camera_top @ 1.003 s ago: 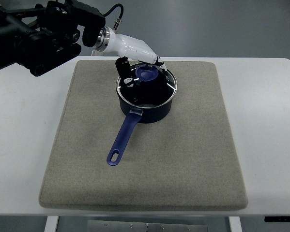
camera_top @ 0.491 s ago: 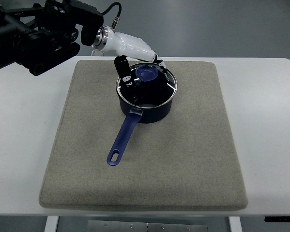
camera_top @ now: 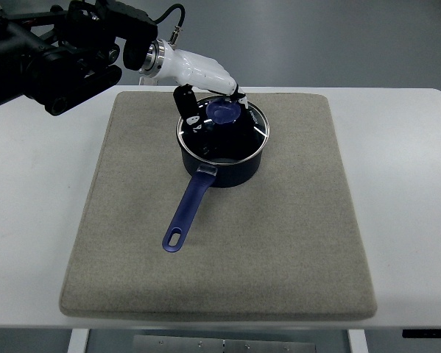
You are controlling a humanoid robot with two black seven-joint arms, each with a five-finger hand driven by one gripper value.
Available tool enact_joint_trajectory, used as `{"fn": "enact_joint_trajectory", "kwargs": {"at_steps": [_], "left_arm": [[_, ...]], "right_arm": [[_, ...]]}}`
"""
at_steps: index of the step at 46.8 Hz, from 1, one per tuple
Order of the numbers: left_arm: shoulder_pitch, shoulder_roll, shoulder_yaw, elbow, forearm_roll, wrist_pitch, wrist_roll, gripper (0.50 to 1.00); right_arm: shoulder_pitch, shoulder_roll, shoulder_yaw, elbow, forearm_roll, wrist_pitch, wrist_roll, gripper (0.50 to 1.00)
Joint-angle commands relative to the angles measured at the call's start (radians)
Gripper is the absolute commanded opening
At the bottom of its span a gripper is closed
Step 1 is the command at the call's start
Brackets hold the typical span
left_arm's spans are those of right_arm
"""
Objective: Open pot lid and place left with left hand
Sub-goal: 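Close the left hand fingers around the blue knob of the glass lid, then lift the glass lid up off the saucepan with the left hand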
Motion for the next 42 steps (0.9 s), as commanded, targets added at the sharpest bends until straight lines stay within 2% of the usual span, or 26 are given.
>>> {"fn": "enact_joint_trajectory", "kwargs": {"at_steps": [1, 5, 9, 12, 15, 17, 42], "left_arm": [[-0.002, -0.001, 0.000, 0.001, 0.003, 0.001, 0.000, 0.701], [-0.005, -0.001, 0.000, 0.001, 0.003, 0.001, 0.000, 0.694], [-0.008, -0.001, -0.001, 0.000, 0.006, 0.001, 0.000, 0.639], [-0.009, -0.001, -0.001, 0.000, 0.006, 0.002, 0.000, 0.626], [-0.011, -0.001, 0.000, 0.000, 0.011, 0.004, 0.000, 0.561], [-0.011, -0.001, 0.000, 0.000, 0.011, 0.007, 0.000, 0.502], [-0.018, -0.001, 0.005, 0.000, 0.014, 0.005, 0.000, 0.500]], "right_arm": [[0.000, 0.000, 0.000, 0.000, 0.000, 0.000, 0.001, 0.917], [0.000, 0.000, 0.000, 0.000, 0.000, 0.000, 0.000, 0.917], [0.000, 0.000, -0.001, 0.000, 0.000, 0.000, 0.001, 0.917], [0.000, 0.000, 0.000, 0.000, 0.000, 0.000, 0.000, 0.917], [0.000, 0.000, 0.000, 0.000, 0.000, 0.000, 0.000, 0.917], [0.000, 0.000, -0.001, 0.000, 0.001, 0.000, 0.001, 0.917], [0.000, 0.000, 0.000, 0.000, 0.000, 0.000, 0.001, 0.917]]}}
